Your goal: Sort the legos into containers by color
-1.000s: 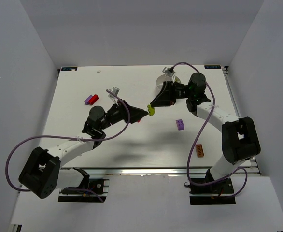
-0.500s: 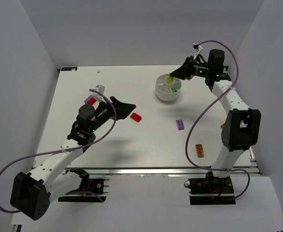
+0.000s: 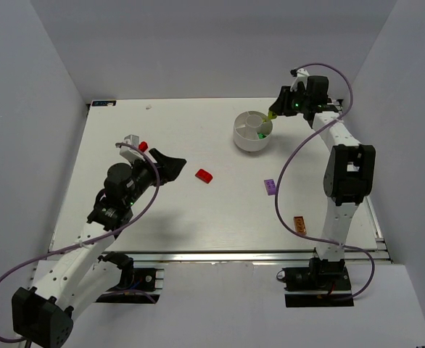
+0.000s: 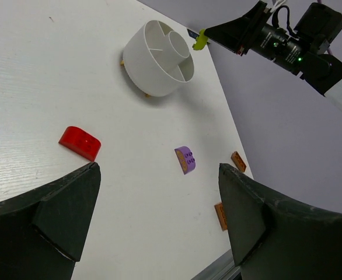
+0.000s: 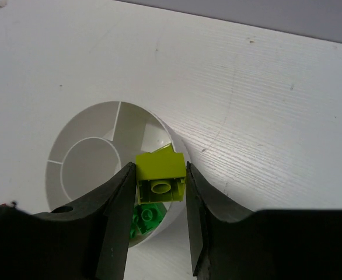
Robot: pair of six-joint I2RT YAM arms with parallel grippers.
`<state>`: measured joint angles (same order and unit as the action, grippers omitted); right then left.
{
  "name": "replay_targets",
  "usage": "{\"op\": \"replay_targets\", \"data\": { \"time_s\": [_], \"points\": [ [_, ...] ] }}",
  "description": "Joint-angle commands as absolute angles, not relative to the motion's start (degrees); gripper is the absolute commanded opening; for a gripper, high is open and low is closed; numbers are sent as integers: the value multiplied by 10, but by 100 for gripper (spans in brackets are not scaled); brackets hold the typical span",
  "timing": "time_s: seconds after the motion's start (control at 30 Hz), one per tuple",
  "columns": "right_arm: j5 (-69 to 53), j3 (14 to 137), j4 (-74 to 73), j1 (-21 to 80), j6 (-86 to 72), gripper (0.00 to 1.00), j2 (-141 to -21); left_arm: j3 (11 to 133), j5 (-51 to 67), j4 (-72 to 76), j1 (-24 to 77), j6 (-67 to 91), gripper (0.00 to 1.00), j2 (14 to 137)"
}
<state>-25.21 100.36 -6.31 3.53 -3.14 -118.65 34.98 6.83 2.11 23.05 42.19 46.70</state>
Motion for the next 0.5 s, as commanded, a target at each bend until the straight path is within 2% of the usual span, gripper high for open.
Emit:
{"op": "replay_targets", "data": {
  "time_s": [0.0, 0.47],
  "points": [
    [-233, 1039, -45, 42, -18, 0, -1199, 344, 52, 3, 228, 424, 91, 451],
    [-258, 1080, -21, 58, -52, 0, -1239, 360, 48, -48, 228, 420, 91, 456]
  ]
}}
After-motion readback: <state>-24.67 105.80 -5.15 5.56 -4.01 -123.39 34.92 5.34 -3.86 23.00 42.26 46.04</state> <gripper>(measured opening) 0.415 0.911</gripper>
